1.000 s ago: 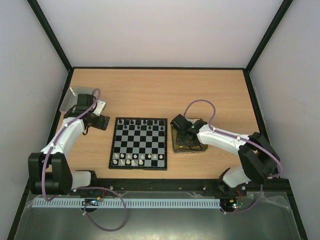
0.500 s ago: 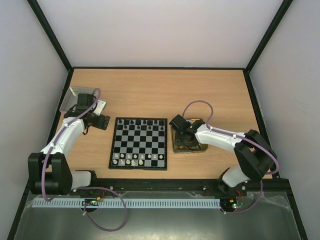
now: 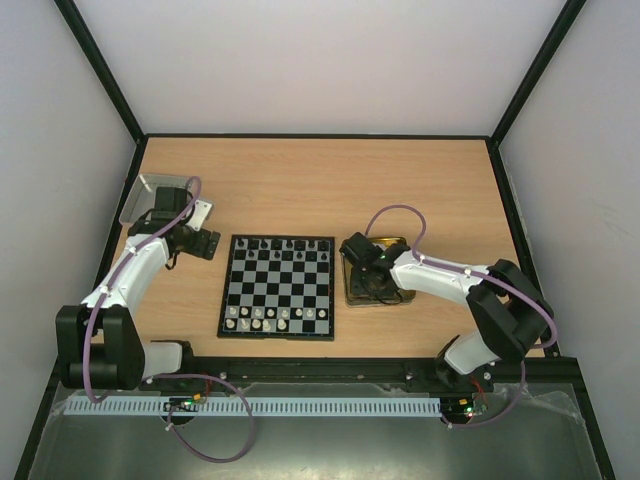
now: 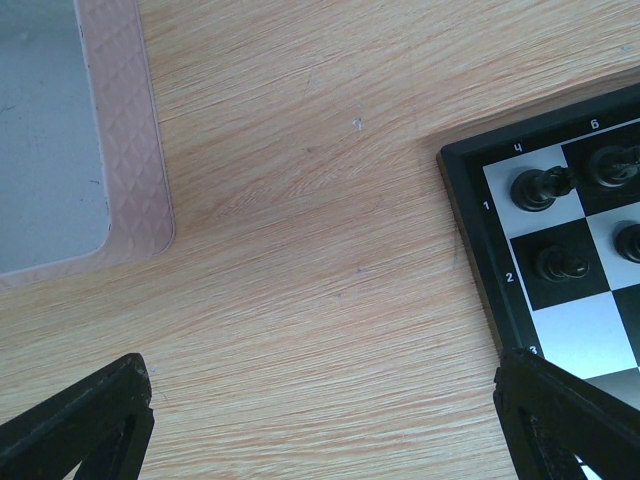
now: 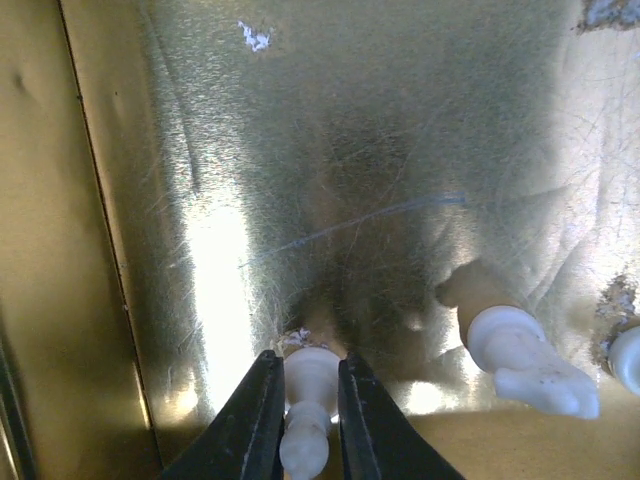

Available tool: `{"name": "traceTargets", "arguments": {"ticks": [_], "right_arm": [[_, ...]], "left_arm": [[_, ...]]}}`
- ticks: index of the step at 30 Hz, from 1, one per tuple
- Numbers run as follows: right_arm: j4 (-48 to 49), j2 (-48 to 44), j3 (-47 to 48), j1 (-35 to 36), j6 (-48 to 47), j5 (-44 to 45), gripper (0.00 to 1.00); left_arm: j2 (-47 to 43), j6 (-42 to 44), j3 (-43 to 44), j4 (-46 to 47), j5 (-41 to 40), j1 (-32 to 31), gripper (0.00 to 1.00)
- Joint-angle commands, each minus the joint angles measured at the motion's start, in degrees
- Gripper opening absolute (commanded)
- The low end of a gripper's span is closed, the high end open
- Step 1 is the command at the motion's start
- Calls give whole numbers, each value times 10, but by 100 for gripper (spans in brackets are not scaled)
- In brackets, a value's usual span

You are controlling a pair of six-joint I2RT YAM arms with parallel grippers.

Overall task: Set up the chess pieces on the board
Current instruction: Pick up the chess piece from the storage box, then place the chess piece on the chessboard.

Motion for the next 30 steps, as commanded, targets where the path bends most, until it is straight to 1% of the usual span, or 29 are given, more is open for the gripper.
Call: {"name": "traceTargets", "arguments": {"ticks": [1,5,12,16,21,26,30], "right_arm": [[-1,-14,-2,1,4,6,12],[-19,-24,19,1,0,20,11],[-73,-48,81,2,-5,37,10],[-93,-58,112,14,2,38,10],[-100,-50,152,74,29,29,10],[-111,-12,196,148,51,31,10],[-104,12,207,195,63,19,10]], "left_arm": [[5,-2,3,-1,-2,-2,93],[4,-3,5,-2,-1,-2,93],[4,-3,4,-1,0,-2,93],[5,-3,3,-1,0,-2,93],[5,-5,2,0,0,-2,93],[5,-4,2,-1,1,-2,93],[4,-3,2,0,-3,-2,93]]}}
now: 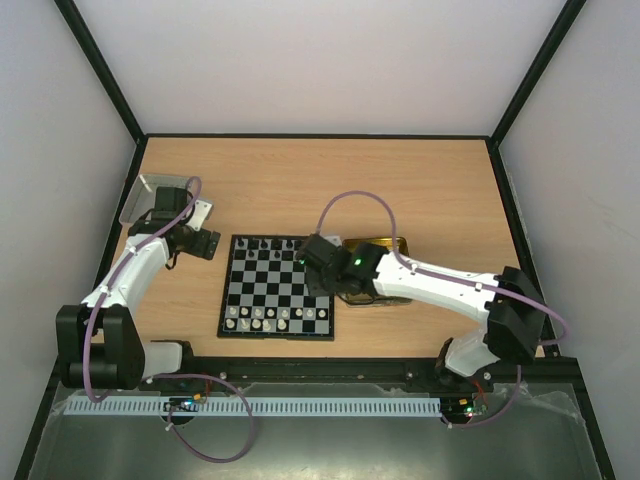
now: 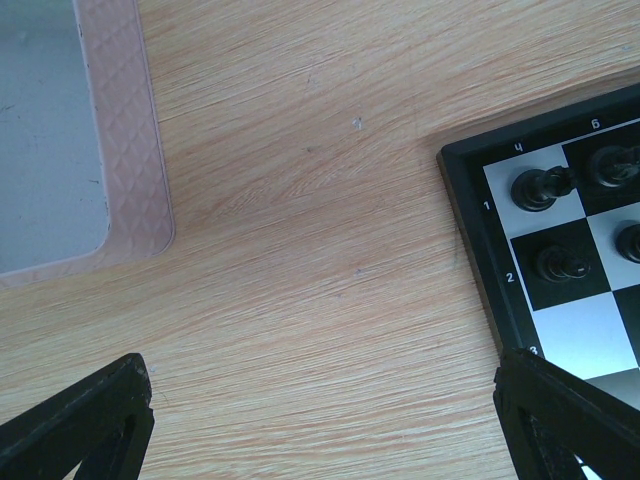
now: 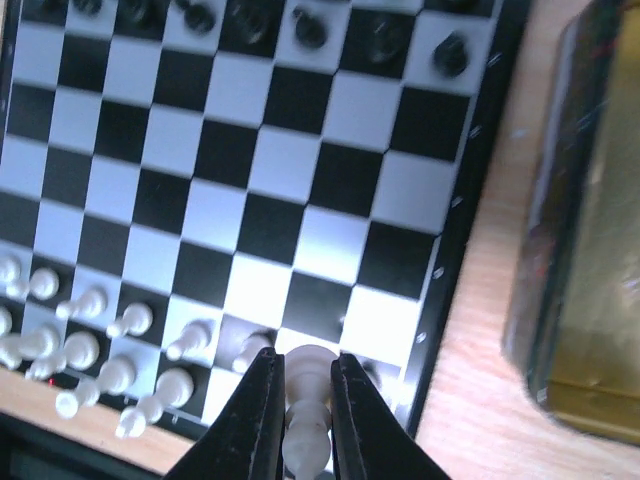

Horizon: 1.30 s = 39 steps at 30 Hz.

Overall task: Set up the chess pieces on the board
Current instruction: Place the chess piece on the chessboard.

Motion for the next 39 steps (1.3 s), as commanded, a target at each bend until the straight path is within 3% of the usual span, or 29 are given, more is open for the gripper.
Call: {"name": "traceTargets", "arguments": {"ticks": [1,8,21,39], "right_arm": [[-19,28,18,47,27,-3,10],[-23,66,37,103,32,-2,10],[-24,119,56,136,14,-20,9],[3,160,58,137,2,-27,9]], "left_arm": [[4,-4,2,-1,-3,-2,93],[2,-4,3,-1,0,-2,93],[-1,-3,4,-4,-3,-2,93],[-4,-5,5,-6,0,-2,93]]}}
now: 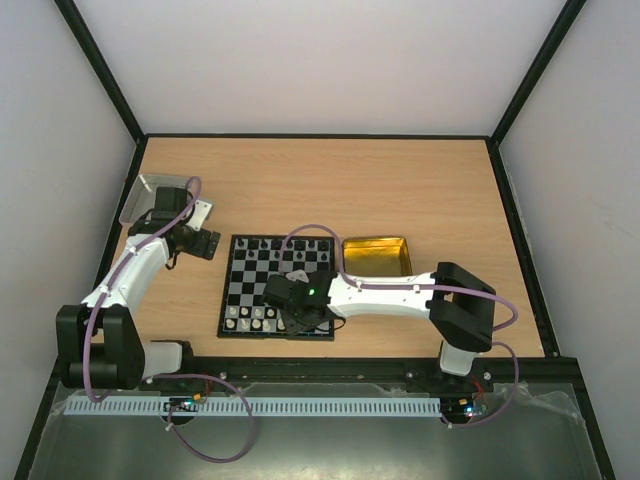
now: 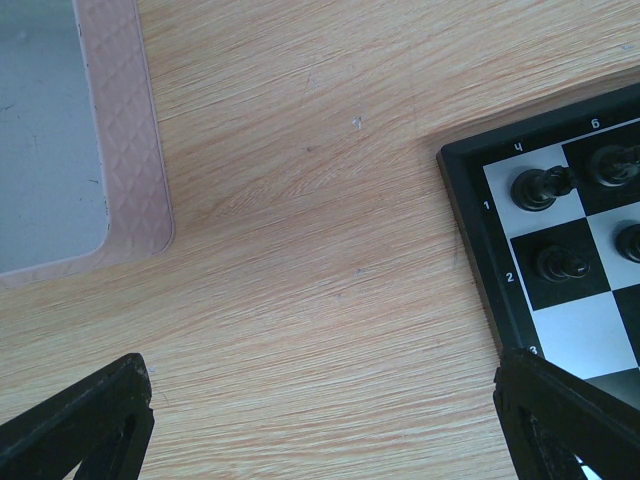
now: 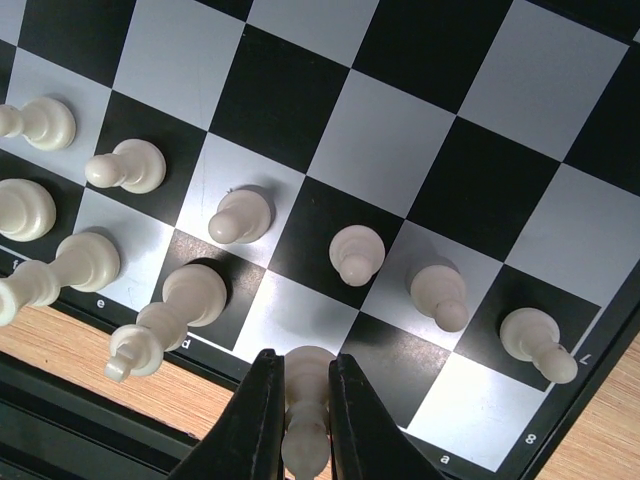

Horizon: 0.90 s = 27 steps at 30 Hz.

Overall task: Set up the chess pieces on the board
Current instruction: Place the chess piece on the chessboard.

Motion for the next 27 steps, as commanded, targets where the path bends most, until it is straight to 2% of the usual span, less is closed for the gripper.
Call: {"name": "traceTargets", "arguments": {"ticks": [1,27], "right_arm": [[3,9,15,4,-7,3,9],[25,38,16,3,-8,-4,9]], "left_arm": [[-3,-5,5,-5,0,-2,93],[-6,-3,-1,-4,-4,-2,93]]}}
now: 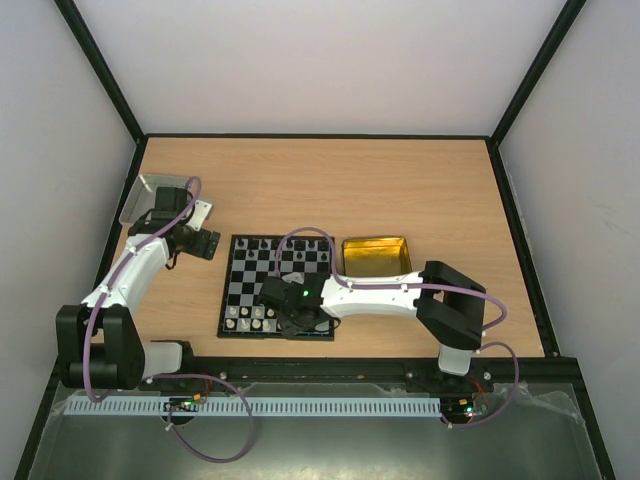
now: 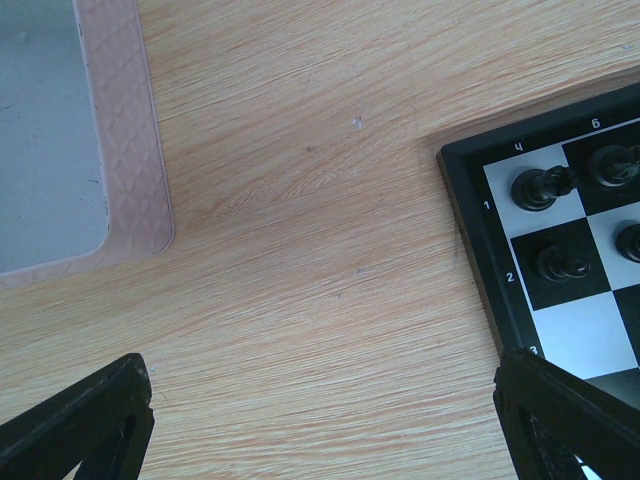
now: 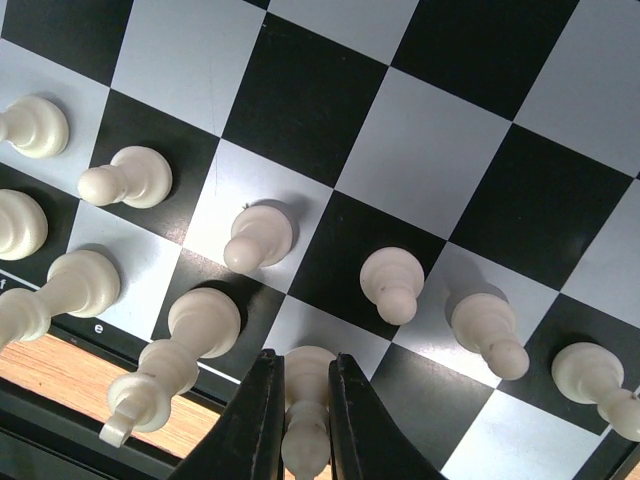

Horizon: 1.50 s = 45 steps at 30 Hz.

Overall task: Set up the chess pieces on the board
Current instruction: Place the chess piece on the chessboard.

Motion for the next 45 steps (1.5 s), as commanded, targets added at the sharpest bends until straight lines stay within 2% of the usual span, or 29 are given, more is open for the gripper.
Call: {"name": "traceTargets", "arguments": {"ticks": [1,24,45], "right_arm": [[3,7,10,3,-4,6,9],[-5,4,17,2,-2,12,18],[-48,-26,42,-2,-1,41,18]], "left_arm": [[-5,-2,-1,-4,-4,-2,93],[-9,2,5,-10,-7,-2,93],[-12,1,12,-17,-2,-2,93]]}}
